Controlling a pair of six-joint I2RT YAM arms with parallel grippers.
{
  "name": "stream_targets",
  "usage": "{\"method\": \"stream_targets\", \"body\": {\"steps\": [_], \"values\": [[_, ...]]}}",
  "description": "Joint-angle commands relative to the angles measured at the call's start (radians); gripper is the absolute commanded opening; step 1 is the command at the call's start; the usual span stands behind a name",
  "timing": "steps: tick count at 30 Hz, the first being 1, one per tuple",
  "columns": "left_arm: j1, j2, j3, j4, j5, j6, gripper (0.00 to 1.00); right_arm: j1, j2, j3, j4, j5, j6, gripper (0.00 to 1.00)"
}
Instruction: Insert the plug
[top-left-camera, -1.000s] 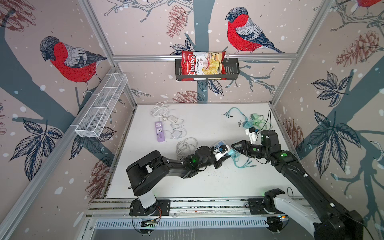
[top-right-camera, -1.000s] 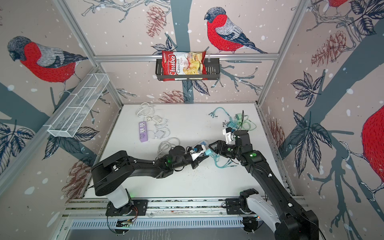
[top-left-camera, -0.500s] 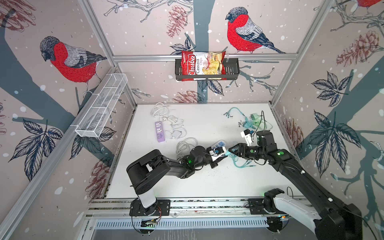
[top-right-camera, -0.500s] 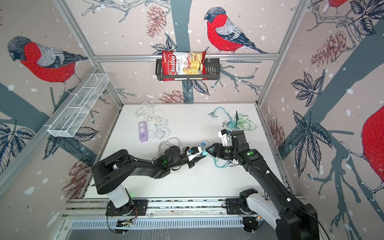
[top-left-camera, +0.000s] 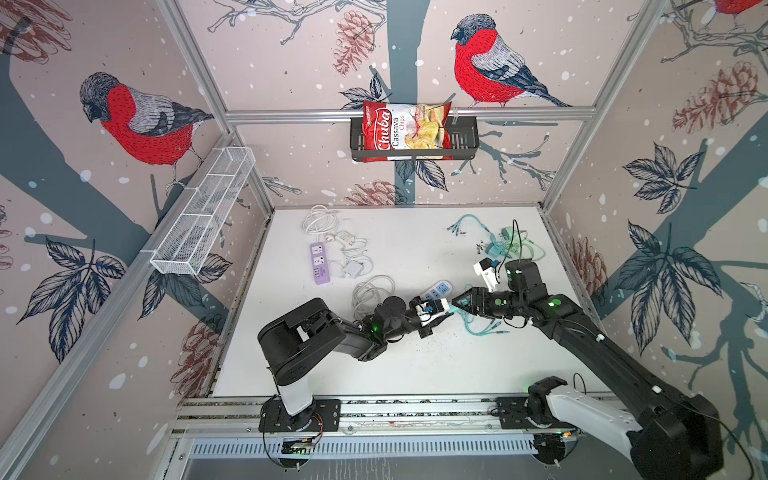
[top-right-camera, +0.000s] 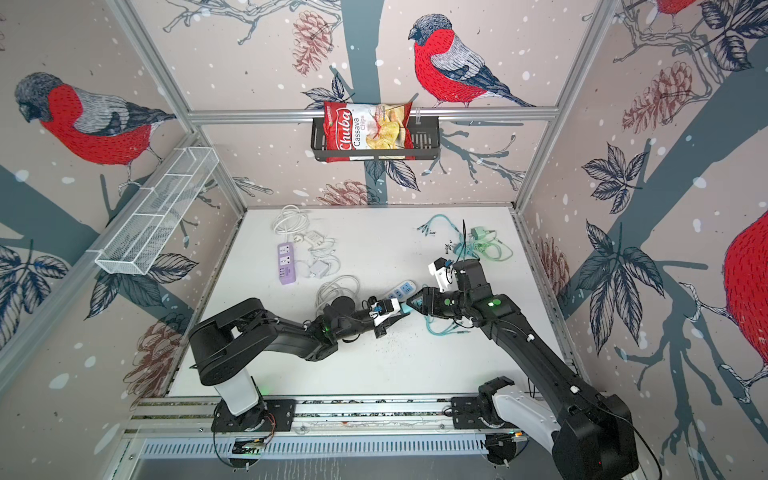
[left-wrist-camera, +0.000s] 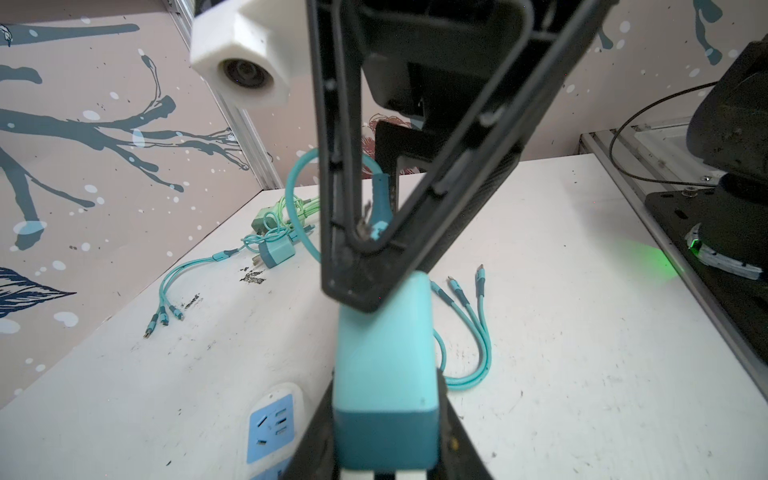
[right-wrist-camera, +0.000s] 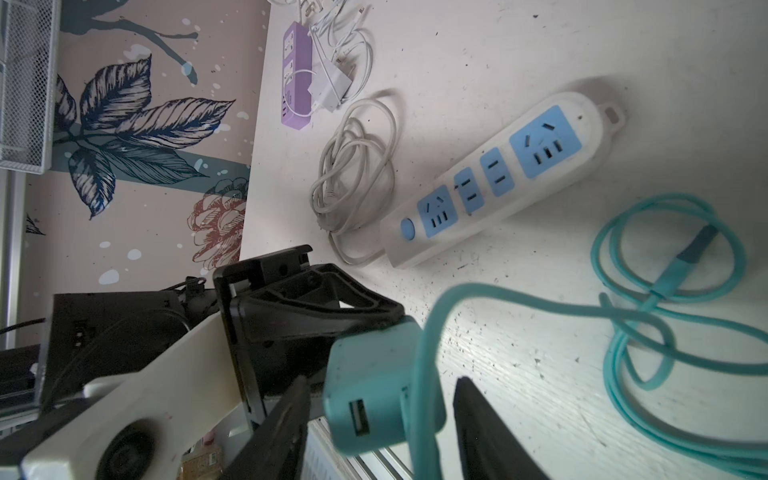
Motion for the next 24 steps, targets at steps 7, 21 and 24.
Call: {"method": "stream_targets", "body": {"steps": [7,21,24], "values": [[0.001,0.005,-0.019,0.113,-0.031,0.045,0.15,0.016,0.021,0.006,0.018,-0.039,-0.030,0.53],[0.002,0.034,-0.022,0.160,-0.024,0.042,0.15,0.024,0.047,0.027,0.011,-0.050,-0.053,0.51],[0.001,0.033,-0.024,0.162,-0.033,0.047,0.15,0.026,0.054,0.031,0.007,-0.053,-0.056,0.50]]}}
